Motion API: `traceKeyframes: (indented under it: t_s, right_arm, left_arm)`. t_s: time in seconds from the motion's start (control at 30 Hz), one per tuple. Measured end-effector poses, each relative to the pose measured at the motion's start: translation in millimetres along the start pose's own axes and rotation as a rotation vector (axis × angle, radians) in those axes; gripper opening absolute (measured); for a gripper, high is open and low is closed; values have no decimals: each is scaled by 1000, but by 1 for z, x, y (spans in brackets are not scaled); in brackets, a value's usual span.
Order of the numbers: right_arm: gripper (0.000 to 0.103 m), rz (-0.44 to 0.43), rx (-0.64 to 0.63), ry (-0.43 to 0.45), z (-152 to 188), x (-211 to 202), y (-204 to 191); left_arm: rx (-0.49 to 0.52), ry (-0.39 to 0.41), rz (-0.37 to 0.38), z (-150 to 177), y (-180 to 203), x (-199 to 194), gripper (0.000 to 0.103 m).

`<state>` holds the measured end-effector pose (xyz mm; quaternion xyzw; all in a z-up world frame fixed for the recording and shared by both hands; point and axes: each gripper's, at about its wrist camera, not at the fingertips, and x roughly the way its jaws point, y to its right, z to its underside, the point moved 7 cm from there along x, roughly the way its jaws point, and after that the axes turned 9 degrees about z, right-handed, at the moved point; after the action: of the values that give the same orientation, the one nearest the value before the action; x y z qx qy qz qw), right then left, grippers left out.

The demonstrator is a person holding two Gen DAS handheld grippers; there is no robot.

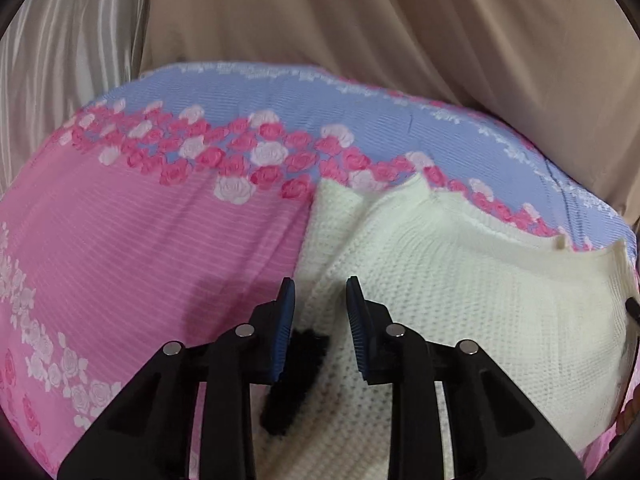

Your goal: Fold small clothes

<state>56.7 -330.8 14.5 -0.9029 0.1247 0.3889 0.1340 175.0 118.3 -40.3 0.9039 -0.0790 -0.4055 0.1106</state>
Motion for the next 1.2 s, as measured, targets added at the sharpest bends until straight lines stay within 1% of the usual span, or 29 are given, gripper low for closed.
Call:
traceKeyframes:
  t_s: [0.03, 0.07, 0.1, 0.13, 0.17, 0.2, 0.23, 0.27, 0.3, 0.33, 0.37, 0.43, 0.5, 0.57, 0.6, 0.63, 0.67, 0.7, 0.73, 0.77, 0.8, 0.83, 0.9, 0.93, 1.0, 1.07, 1.1, 1.2]
  right_arm:
    - [8, 18, -10, -85, 10, 25, 2]
    - [8, 11, -5, -76, 12, 28, 2]
    - [8, 32, -9, -61, 10, 20, 1]
    - [11, 49, -4, -46, 8, 10, 0]
    - [13, 70, 4, -12, 5, -3, -2]
    - [21, 82, -2, 31, 4, -18, -7]
    - [21, 85, -21, 68, 5, -35, -15]
    - [21, 74, -36, 91, 8, -47, -24]
    - [22, 46, -55, 102, 13, -58, -36]
    - [22, -3, -85, 96, 23, -65, -53]
    - [22, -43, -117, 83, 32, -68, -69]
    - [22, -123, -185, 40, 57, -68, -104]
    - [22, -193, -236, -13, 80, -58, -136]
    - [22, -217, -285, -59, 105, -44, -162]
    - [23, -207, -305, -61, 112, -39, -169]
    - [25, -184, -333, -21, 116, -38, -174]
    - [25, -169, -357, -4, 118, -40, -177]
    - [25, -163, -366, 0, 118, -42, -176]
    - [26, -173, -357, -6, 118, -44, -174]
    - [26, -190, -340, -14, 118, -47, -171]
    - [28, -212, -317, -19, 117, -49, -167]
    - [31, -243, -283, -25, 118, -53, -161]
    - [37, -284, -222, -27, 120, -62, -149]
    - [40, -290, -189, -20, 121, -66, -140]
    - [42, -282, -143, -8, 123, -74, -120]
    - [42, -279, -87, -4, 125, -82, -97]
    - [42, -275, -63, -2, 125, -85, -87]
    - [44, -238, 2, 9, 127, -94, -53]
  left_arm:
    - [-9, -11, 12, 1, -2, 5, 26]
    - [-2, 0, 9, 1, -1, 6, 27]
    - [13, 4, -3, 0, 0, 4, 27]
    - [14, 7, -1, 0, 1, 1, 27]
    - [2, 10, 14, 0, 0, -5, 27]
    - [-18, 15, 39, 1, -1, -13, 27]
    - [-34, 23, 60, 3, -3, -23, 28]
    - [-45, 31, 70, 5, -5, -31, 29]
    - [-59, 39, 78, 9, -9, -42, 37]
    - [-70, 41, 87, 13, -11, -49, 47]
    - [-87, 37, 100, 19, -14, -55, 52]
    - [-130, 21, 128, 35, -20, -62, 64]
    - [-164, 2, 140, 50, -24, -62, 67]
    - [-184, -16, 128, 60, -27, -54, 67]
    - [-193, -27, 130, 63, -28, -50, 67]
    - [-205, -37, 146, 66, -27, -43, 68]
    - [-191, -6, 132, 64, -26, -43, 68]
    - [-175, -8, 116, 64, -24, -42, 68]
    - [-162, -10, 108, 61, -21, -40, 57]
    - [-165, -17, 135, 59, -15, -38, 44]
    - [-172, -38, 161, 57, -9, -36, 34]
    - [-174, -34, 172, 53, -3, -39, 29]
    - [-132, 8, 196, 41, 16, -54, 27]
    - [-96, 44, 211, 33, 33, -68, 26]
    - [-29, 95, 262, 20, 68, -90, 25]
    - [51, 136, 331, 12, 114, -109, 24]
    - [102, 144, 374, 10, 144, -116, 24]
    - [231, 133, 467, 19, 221, -118, 24]
